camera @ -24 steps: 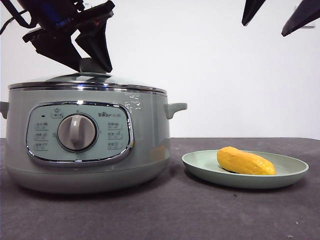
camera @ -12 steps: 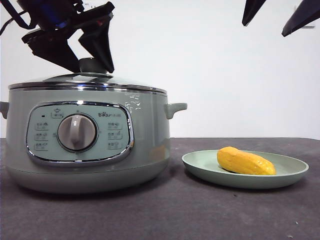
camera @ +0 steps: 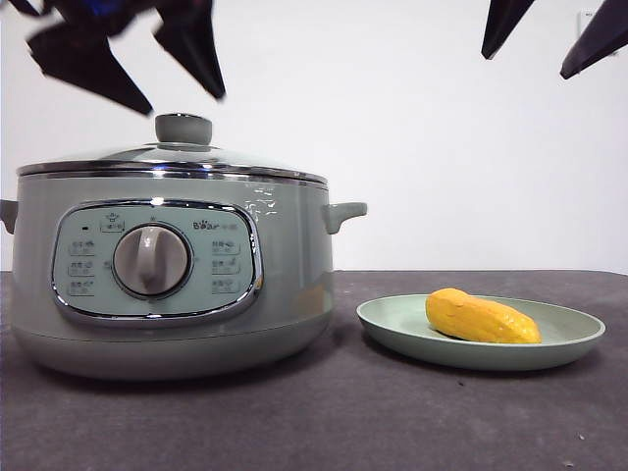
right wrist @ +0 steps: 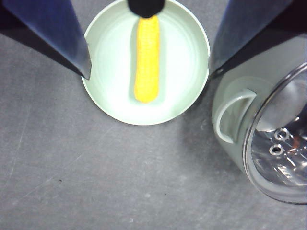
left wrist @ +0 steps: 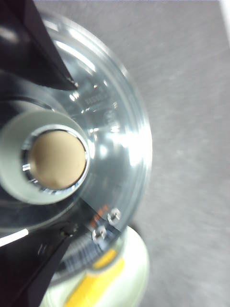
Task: Take the corn out from the steamer,put the corn on the plate,close the lid
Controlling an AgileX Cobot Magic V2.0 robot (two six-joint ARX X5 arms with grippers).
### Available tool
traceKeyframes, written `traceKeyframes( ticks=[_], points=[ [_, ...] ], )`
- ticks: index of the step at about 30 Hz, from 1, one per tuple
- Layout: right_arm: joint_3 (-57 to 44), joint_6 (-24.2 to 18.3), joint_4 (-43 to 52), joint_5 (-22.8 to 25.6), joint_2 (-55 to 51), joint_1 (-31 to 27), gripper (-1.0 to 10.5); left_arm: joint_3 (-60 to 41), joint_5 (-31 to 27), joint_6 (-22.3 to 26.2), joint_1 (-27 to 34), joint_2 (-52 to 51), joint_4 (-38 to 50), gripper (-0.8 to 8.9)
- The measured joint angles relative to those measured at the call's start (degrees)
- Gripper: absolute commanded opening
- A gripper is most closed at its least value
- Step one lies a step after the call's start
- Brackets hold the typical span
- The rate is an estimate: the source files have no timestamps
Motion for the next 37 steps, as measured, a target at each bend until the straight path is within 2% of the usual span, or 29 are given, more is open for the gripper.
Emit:
traceKeyframes(
  ticks=[3, 4, 7, 8, 9, 10, 17, 20, 22, 27, 32, 37],
  points=[
    [0.00, 0.00, -1.97, -0.17, -0.46, 0.02, 4.0, 0.00, 0.28, -0.04, -0.11, -3.91, -3.93, 3.06],
    [-0.13, -0.02, -2.36, -0.17, -1.01, 0.02, 3.6, 0.00, 0.33, -0.04, -0.26, -5.31, -5.73, 2.42],
    [-2.51, 0.00, -0.76, -0.20, -4.63, 0.04, 1.3, 0.00, 0.31, 0.02, -1.20, -8.98, -10.16, 0.02],
    [-3.74, 0.00, 0.09, -0.17, -6.10, 0.15, 0.7, -0.02, 0.31, 0.11, -1.60, -9.97, -10.97, -0.16],
    [-5.81, 0.00, 1.77, -0.17, -8.31, 0.37, 0.0, -0.37, 0.26, 0.22, -2.27, -11.26, -11.08, -0.09],
    [-7.54, 0.00, 2.89, -0.20, -9.94, 0.44, -0.2, -0.87, 0.22, 0.26, -2.86, -12.24, -10.84, -0.08],
    [-21.40, 0.00, 13.60, -0.17, -21.90, 0.76, -0.2, -12.52, -6.10, 0.35, -8.24, -21.57, -4.48, -0.08],
    [-28.09, 0.04, 19.23, -0.15, -28.70, 1.55, -0.2, -22.34, -10.23, -0.68, -10.69, -28.74, 2.12, -0.08],
    [-31.91, 0.04, 19.26, 0.02, -31.19, 1.84, -0.2, -27.98, -10.64, -1.22, -11.43, -32.79, 5.20, -0.08],
    [-32.35, 2.03, 16.96, 0.00, -30.29, 1.84, 0.0, -28.37, -10.67, -1.55, -11.45, -33.35, 5.03, -0.03],
    [-32.35, 9.11, 19.43, 0.04, -29.88, 1.84, 0.0, -28.37, -10.67, -1.55, -11.45, -33.07, 4.35, -0.03],
    [-32.35, 11.39, 19.69, 0.02, -29.57, 1.84, 0.0, -28.37, -10.67, -1.55, -11.45, -33.07, 4.35, -0.03]
  ],
)
